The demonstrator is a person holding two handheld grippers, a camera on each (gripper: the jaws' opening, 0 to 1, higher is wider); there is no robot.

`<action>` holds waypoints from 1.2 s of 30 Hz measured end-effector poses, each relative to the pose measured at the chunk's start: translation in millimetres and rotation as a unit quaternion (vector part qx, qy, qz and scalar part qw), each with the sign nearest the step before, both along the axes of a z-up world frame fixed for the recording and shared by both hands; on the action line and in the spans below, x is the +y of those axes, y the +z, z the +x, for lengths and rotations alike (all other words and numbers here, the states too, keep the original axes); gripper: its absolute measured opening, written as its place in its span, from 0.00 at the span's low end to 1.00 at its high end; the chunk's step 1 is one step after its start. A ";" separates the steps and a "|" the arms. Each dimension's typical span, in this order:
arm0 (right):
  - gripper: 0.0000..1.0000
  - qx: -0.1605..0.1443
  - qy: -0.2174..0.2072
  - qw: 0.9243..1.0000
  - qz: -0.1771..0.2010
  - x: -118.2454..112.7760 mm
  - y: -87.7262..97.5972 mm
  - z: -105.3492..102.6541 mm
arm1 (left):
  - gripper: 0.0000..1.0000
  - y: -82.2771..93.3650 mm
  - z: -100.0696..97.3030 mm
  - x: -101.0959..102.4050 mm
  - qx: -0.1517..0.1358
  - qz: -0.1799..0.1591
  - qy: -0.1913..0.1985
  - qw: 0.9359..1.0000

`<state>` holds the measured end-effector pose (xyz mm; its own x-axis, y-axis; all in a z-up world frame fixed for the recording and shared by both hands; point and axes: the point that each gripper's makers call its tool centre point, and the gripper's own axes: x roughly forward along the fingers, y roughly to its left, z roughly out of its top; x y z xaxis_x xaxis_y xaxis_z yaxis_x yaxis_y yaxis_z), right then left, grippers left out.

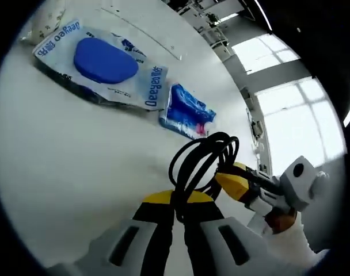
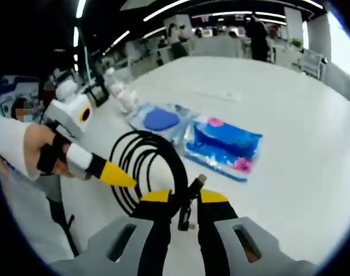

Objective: Arrange the tabletop items into an orderly group along one side of the table until the central work area is clear of visible clutter.

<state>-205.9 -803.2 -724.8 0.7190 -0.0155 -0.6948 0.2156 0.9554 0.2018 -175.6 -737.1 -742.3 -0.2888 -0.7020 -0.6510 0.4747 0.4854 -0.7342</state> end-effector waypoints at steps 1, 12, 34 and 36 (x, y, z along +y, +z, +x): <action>0.14 0.001 -0.001 1.000 -0.001 -1.5 -1.4 1.2 | 0.01 -1.9 0.2 -0.9 0.002 0.003 0.001 1.000; 0.14 0.024 -0.018 0.999 0.014 -11.0 -23.5 4.4 | 0.01 -19.5 8.0 -8.7 0.008 0.040 0.006 0.999; 0.16 0.051 -0.043 0.998 0.019 -12.1 -46.6 -4.6 | 0.03 -34.0 9.2 -7.0 -0.003 0.053 0.000 0.999; 0.15 0.045 -0.041 0.998 0.009 -12.9 -45.1 -4.3 | 0.04 -34.4 10.7 -5.7 -0.008 0.056 0.000 0.998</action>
